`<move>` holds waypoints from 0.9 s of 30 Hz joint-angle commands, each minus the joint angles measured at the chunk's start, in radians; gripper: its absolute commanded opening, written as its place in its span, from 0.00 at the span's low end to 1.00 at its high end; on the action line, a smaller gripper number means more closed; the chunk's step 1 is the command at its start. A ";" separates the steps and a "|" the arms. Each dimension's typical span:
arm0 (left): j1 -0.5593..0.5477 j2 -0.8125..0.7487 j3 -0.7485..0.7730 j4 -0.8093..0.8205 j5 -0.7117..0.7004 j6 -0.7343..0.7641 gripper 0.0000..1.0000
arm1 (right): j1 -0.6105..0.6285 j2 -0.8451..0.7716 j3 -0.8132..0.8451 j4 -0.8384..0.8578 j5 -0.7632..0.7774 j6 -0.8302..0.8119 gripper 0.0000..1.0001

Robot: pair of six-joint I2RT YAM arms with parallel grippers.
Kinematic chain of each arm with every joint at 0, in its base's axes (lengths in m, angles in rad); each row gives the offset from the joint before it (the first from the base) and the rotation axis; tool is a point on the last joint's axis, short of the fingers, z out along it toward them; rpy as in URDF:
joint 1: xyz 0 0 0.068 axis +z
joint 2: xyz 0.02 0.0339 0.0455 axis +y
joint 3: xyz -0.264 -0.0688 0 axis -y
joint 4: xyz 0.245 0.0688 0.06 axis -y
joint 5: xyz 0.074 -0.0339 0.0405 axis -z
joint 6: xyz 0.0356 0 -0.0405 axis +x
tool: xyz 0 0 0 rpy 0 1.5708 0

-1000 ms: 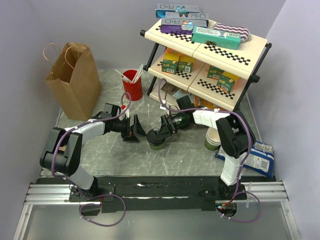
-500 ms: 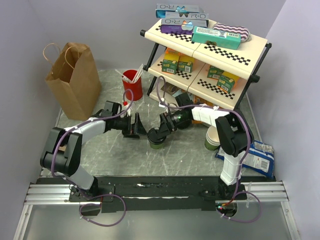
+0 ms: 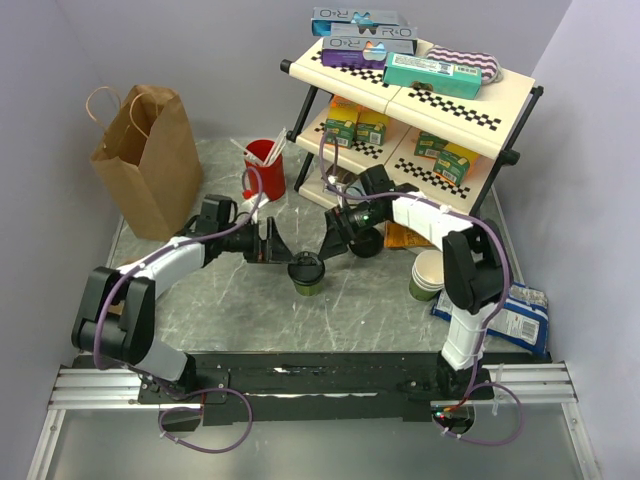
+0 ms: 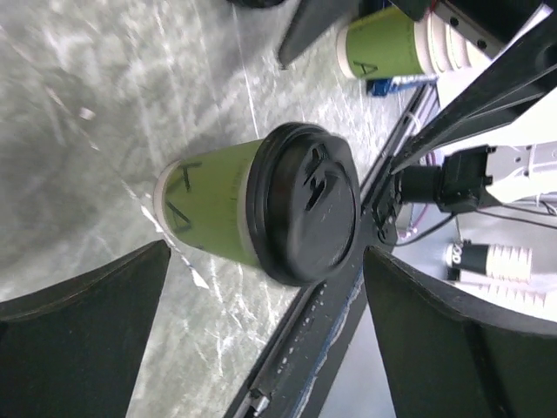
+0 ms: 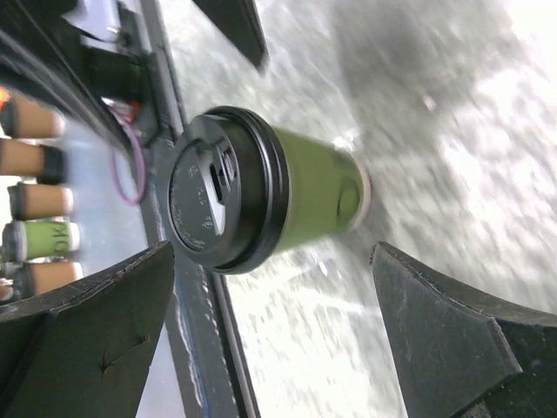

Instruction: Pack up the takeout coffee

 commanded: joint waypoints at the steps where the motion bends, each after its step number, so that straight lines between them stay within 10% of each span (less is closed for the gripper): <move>1: 0.034 -0.066 0.001 0.068 0.000 0.052 0.99 | -0.004 -0.154 -0.015 -0.127 0.161 -0.110 1.00; 10: 0.066 -0.094 -0.114 0.219 -0.083 -0.072 0.98 | 0.007 -0.158 -0.106 -0.236 0.226 -0.070 0.83; 27: 0.075 -0.097 -0.266 0.343 0.057 -0.184 0.99 | 0.079 -0.036 0.029 -0.205 -0.003 -0.027 0.93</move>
